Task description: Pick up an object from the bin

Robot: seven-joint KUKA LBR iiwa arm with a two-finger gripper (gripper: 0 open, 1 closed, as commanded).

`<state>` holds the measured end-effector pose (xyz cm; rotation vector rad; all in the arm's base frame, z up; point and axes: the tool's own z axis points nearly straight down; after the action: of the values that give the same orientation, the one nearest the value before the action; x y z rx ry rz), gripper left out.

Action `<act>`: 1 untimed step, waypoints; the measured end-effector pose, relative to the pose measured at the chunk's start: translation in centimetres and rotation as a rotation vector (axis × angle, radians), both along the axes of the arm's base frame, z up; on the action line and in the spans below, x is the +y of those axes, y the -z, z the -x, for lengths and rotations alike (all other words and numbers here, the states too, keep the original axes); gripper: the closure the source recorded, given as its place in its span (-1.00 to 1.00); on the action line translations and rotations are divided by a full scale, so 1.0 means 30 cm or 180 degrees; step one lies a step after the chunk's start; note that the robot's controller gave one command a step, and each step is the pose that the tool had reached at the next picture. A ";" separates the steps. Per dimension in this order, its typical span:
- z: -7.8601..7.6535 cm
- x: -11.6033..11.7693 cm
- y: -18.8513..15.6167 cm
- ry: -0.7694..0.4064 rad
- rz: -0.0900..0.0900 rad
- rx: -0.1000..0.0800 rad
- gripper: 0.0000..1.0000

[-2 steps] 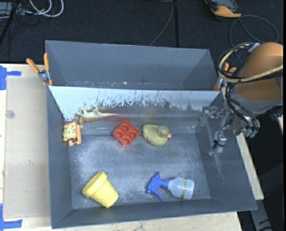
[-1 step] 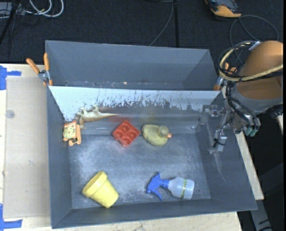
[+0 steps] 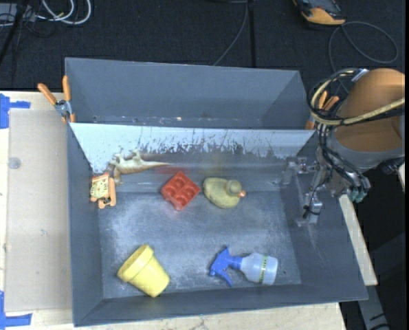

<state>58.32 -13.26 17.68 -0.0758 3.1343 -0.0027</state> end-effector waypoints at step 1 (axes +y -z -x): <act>0.109 0.071 0.204 -0.0684 -0.0004 0.0017 -1.00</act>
Offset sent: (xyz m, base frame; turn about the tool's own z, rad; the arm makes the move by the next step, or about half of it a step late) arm -0.0596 0.0020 -0.1068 -0.3052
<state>55.05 -11.12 11.56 -0.4124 3.1132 0.0006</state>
